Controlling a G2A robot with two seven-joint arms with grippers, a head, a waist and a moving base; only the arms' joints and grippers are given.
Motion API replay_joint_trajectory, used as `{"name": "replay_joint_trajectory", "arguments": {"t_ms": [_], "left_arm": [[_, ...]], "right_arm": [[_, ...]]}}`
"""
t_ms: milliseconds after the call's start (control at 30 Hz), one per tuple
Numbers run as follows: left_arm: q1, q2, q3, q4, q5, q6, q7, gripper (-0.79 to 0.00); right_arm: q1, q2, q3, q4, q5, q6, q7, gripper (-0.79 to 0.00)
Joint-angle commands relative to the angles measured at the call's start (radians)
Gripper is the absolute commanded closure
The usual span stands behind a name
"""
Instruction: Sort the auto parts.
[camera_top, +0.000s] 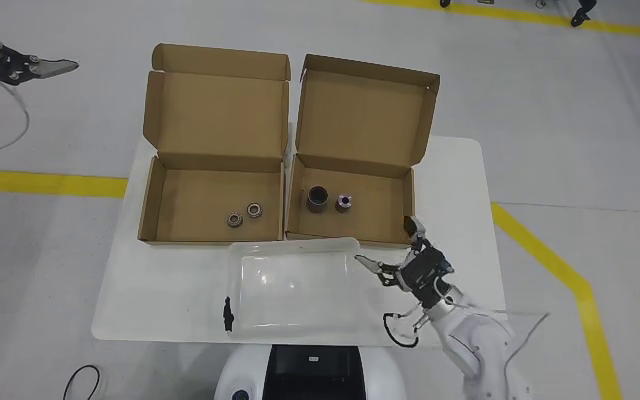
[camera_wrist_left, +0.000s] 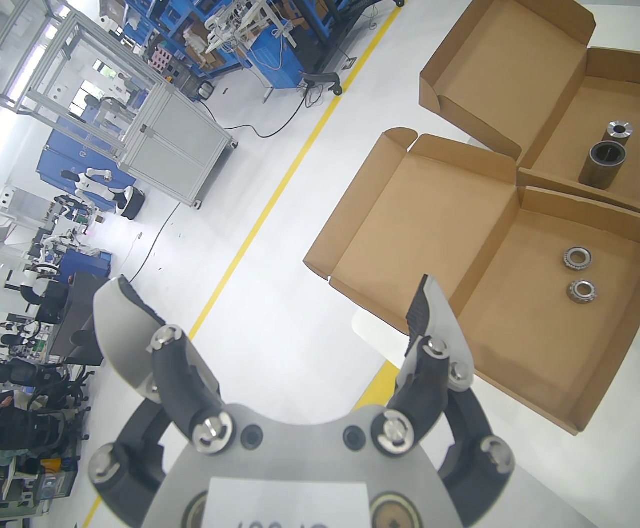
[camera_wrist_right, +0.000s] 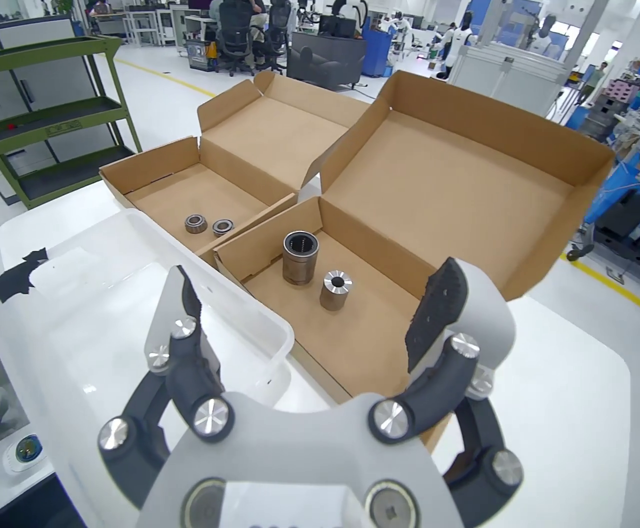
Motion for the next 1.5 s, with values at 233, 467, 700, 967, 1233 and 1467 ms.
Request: {"name": "replay_joint_trajectory", "arguments": {"t_ms": [233,467,700,967,1233,1467], "left_arm": [[0.000,0.000,0.000,0.000,0.000,0.000,0.000,-0.785],[0.000,0.000,0.000,0.000,0.000,0.000,0.000,-0.785],[0.000,0.000,0.000,0.000,0.000,0.000,0.000,-0.785],[0.000,0.000,0.000,0.000,0.000,0.000,0.000,-0.785],[0.000,0.000,0.000,0.000,0.000,0.000,0.000,-0.784],[0.000,0.000,0.000,0.000,0.000,0.000,0.000,-0.784]], "right_arm": [[-0.175,0.016,0.079,-0.095,-0.016,0.089,-0.117,-0.785],[-0.282,0.023,0.124,-0.150,-0.019,0.150,-0.189,-0.785],[-0.365,0.029,0.149,-0.196,-0.023,0.199,-0.246,-0.785],[-0.376,0.030,0.151,-0.201,-0.024,0.205,-0.253,-0.785],[-0.376,0.030,0.151,-0.201,-0.024,0.204,-0.253,-0.785],[-0.376,0.030,0.151,-0.201,-0.024,0.204,-0.253,-0.785]]}}
